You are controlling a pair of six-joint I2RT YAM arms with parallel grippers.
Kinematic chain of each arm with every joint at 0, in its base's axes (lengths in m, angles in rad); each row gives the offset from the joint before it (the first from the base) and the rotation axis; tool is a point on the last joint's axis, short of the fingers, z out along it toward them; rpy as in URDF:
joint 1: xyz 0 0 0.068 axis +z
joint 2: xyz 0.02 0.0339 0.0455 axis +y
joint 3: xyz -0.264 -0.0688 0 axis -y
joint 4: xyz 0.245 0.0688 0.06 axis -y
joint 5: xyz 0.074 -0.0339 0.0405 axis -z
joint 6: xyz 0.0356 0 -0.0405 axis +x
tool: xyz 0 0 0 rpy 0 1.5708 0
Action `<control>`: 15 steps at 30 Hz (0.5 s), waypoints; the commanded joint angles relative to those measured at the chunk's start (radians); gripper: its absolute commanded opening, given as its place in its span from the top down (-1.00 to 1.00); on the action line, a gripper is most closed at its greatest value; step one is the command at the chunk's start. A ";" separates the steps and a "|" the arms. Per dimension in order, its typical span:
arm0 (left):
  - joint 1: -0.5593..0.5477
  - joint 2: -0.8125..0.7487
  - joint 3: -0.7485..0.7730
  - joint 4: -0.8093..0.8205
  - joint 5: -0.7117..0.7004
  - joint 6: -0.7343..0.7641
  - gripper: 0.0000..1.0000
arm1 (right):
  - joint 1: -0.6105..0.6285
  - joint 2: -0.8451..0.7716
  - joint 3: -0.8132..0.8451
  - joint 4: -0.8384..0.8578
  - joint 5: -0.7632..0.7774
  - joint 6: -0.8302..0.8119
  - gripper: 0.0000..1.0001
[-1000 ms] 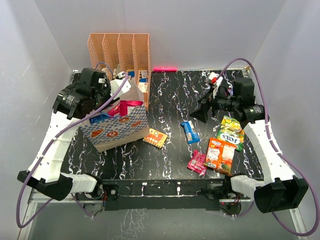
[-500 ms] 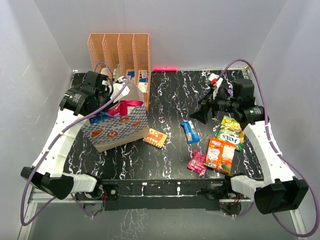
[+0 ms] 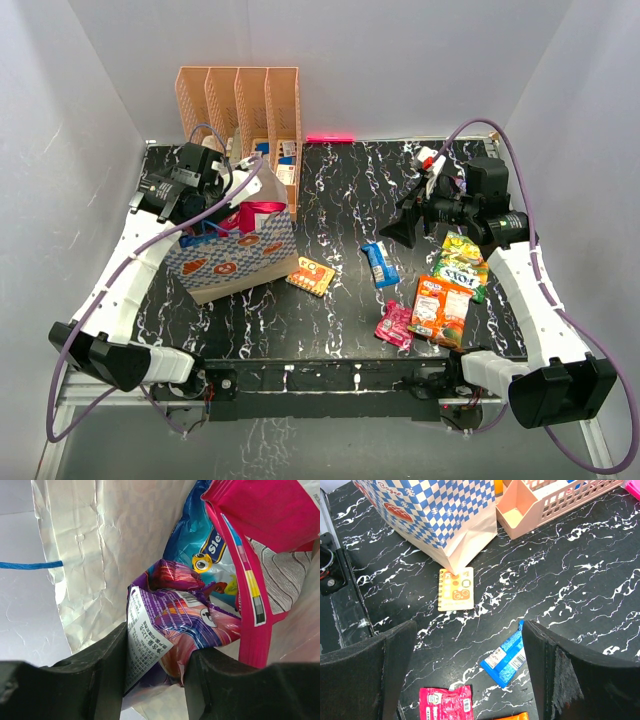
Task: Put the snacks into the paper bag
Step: Place the snack in the paper bag, then pick up the snack from the center of the board.
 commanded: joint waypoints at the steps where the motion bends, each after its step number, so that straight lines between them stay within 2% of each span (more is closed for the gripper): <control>1: 0.005 -0.018 0.002 -0.029 -0.028 -0.014 0.13 | -0.005 -0.020 -0.009 0.048 -0.006 0.009 -0.81; 6: 0.006 -0.026 0.008 -0.038 -0.054 -0.016 -0.10 | -0.005 -0.020 -0.012 0.049 -0.006 0.011 -0.81; 15: 0.006 -0.044 0.048 -0.012 -0.037 -0.016 -0.27 | -0.011 -0.020 -0.014 0.055 -0.001 0.016 -0.81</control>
